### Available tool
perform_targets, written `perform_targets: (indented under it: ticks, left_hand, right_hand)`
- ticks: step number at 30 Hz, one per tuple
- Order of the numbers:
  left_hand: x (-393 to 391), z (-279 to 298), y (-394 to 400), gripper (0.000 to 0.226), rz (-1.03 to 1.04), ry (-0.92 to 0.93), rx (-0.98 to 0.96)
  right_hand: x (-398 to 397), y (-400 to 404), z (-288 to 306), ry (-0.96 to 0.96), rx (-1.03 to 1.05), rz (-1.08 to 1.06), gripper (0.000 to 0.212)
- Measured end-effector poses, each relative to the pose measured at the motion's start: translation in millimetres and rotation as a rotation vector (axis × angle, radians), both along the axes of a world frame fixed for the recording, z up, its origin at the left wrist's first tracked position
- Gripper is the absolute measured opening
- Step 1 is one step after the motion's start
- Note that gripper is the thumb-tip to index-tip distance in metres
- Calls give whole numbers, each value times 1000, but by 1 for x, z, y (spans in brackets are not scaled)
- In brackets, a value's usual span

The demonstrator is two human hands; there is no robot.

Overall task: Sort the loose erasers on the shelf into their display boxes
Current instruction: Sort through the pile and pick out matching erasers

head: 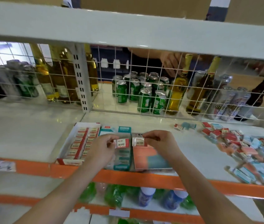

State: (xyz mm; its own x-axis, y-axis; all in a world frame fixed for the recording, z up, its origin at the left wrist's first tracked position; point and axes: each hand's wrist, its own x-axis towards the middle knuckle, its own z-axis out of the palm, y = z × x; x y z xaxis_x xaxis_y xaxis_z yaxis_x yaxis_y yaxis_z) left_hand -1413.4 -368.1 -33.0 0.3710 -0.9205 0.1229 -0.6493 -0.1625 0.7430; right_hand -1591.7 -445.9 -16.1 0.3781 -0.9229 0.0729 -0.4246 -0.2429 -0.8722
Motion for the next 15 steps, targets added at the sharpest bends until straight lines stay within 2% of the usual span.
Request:
perform_targets:
  ticks: [7, 15]
  left_hand:
    - [77, 1, 16, 26, 42, -71, 14]
    - [135, -11, 36, 23, 6, -48, 66]
  right_hand:
    - [74, 17, -6, -65, 86, 1, 17]
    - [140, 34, -15, 49, 57, 45, 16]
